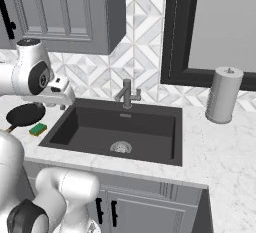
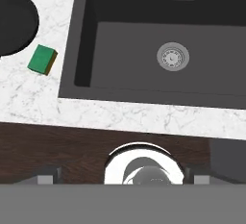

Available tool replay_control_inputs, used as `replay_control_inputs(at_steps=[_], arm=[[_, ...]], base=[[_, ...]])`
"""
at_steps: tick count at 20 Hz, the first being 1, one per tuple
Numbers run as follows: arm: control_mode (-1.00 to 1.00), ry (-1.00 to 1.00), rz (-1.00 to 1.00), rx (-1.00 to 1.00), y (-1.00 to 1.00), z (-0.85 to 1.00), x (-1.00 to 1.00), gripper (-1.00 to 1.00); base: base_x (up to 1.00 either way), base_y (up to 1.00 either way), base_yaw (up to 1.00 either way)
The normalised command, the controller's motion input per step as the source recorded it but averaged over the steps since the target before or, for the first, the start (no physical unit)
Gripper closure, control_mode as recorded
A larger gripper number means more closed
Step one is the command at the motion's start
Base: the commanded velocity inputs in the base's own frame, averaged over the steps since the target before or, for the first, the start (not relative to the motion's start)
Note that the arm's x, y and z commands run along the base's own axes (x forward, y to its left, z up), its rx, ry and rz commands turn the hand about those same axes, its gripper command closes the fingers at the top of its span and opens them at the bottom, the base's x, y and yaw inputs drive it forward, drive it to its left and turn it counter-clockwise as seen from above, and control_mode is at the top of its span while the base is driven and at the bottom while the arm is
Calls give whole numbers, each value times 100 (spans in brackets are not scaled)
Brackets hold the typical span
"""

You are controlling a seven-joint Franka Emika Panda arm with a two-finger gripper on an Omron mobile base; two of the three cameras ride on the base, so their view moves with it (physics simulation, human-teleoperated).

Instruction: Pick the pan and sponge and place them into the sink. Then turn on the water.

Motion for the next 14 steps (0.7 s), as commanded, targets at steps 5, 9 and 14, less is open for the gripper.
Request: replay_control_inputs(at_steps=[5,9,14], arm=[[-100,2,0,5,100,-24,-12,-100],[-100,4,0,9,100,-26,-1,-100],[-100,7,0,9,95,-28,0,-100]], base=[[0,0,0],[0,0,0],[0,0,0]])
